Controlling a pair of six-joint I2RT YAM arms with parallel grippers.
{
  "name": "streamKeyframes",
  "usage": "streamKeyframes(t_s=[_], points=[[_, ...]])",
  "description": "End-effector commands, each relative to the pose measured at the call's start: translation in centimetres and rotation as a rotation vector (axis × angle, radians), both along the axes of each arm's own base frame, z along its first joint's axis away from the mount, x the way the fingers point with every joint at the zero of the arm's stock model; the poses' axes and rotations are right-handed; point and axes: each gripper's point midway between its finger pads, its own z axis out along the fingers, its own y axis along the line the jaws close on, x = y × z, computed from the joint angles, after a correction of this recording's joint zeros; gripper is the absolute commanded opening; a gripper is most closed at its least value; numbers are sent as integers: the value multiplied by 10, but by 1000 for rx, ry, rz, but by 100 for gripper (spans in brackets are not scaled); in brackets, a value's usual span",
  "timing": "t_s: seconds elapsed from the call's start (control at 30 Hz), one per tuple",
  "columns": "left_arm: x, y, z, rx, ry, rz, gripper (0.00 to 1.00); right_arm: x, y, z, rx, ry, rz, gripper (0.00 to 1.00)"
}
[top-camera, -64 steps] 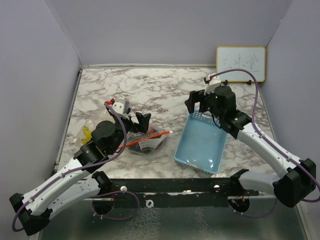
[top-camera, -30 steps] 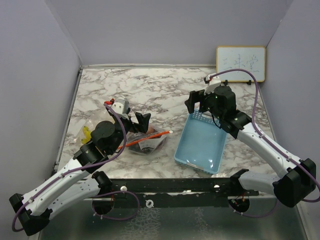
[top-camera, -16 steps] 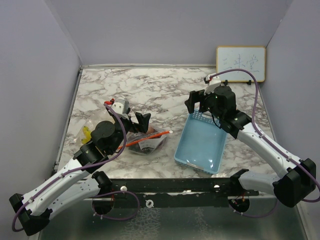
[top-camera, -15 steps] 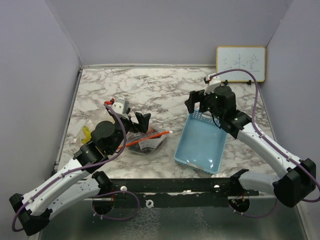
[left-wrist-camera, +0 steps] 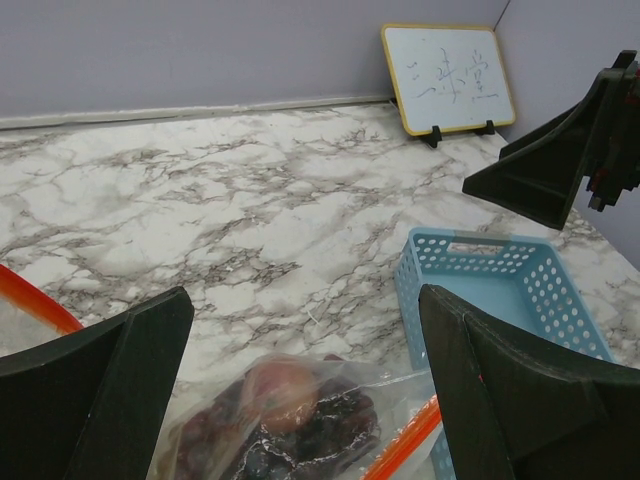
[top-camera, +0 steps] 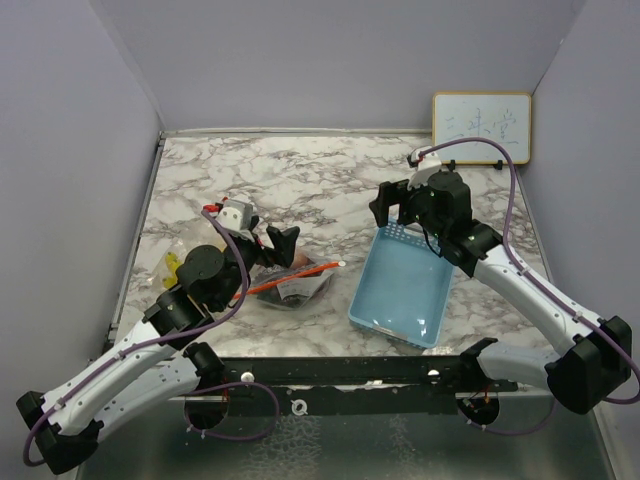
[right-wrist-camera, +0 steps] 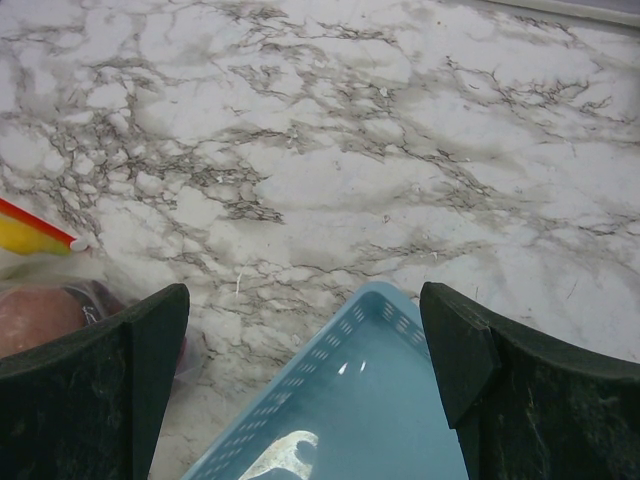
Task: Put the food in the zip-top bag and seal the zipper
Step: Reset both arms
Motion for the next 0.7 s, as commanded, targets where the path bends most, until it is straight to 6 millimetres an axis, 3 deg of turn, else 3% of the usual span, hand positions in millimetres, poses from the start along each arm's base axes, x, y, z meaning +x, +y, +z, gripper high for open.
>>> streamKeyframes(t_s=[0.0,0.67], points=[[-2,-1,7,-13,-32,-19,99,1,2,-4,-8,0,13,99],[16,7,3,-61,34,117,99,2,0,-3,-16,0,3,100]])
